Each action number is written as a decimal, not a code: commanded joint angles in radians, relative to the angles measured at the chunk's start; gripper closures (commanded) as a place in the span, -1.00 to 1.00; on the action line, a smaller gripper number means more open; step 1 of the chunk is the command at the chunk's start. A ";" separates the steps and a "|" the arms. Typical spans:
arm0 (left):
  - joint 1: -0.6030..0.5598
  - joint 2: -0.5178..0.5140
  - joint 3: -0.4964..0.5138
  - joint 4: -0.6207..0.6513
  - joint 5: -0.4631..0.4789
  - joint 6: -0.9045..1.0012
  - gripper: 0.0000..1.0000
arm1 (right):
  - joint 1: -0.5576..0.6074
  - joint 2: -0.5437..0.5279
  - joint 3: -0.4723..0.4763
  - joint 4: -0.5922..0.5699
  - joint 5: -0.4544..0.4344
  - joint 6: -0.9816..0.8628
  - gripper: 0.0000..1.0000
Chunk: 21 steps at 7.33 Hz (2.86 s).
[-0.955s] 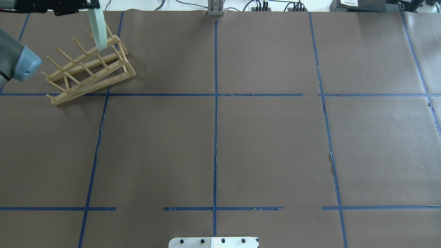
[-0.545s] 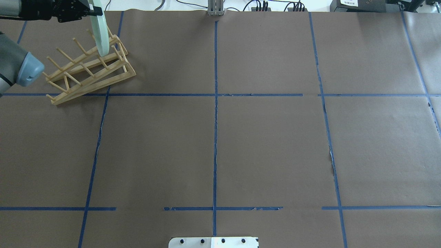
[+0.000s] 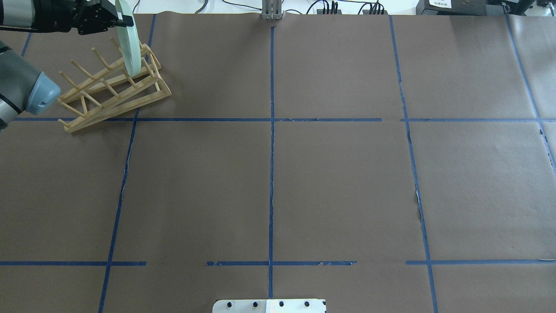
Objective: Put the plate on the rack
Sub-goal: 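Lower the upright plate into a rack slot with the left gripper, then open the left gripper and withdraw it away from the plate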
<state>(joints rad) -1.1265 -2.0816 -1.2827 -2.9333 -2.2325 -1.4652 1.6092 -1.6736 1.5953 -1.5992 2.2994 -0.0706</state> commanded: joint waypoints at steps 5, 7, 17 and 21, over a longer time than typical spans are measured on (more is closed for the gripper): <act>0.007 0.002 0.045 -0.026 0.008 0.005 1.00 | 0.000 -0.002 0.000 0.001 0.000 0.000 -1.00; 0.007 0.002 0.046 -0.026 0.008 0.005 0.23 | 0.000 0.000 0.000 0.001 0.000 0.000 -1.00; -0.133 0.201 -0.076 0.216 -0.127 0.388 -1.00 | 0.000 0.000 0.000 -0.001 0.000 0.000 -1.00; -0.290 0.426 -0.139 0.524 -0.159 0.995 -1.00 | 0.000 0.000 0.000 0.001 0.000 0.000 -1.00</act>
<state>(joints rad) -1.3670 -1.7232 -1.3965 -2.5387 -2.3926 -0.6838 1.6092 -1.6736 1.5953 -1.5985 2.2994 -0.0699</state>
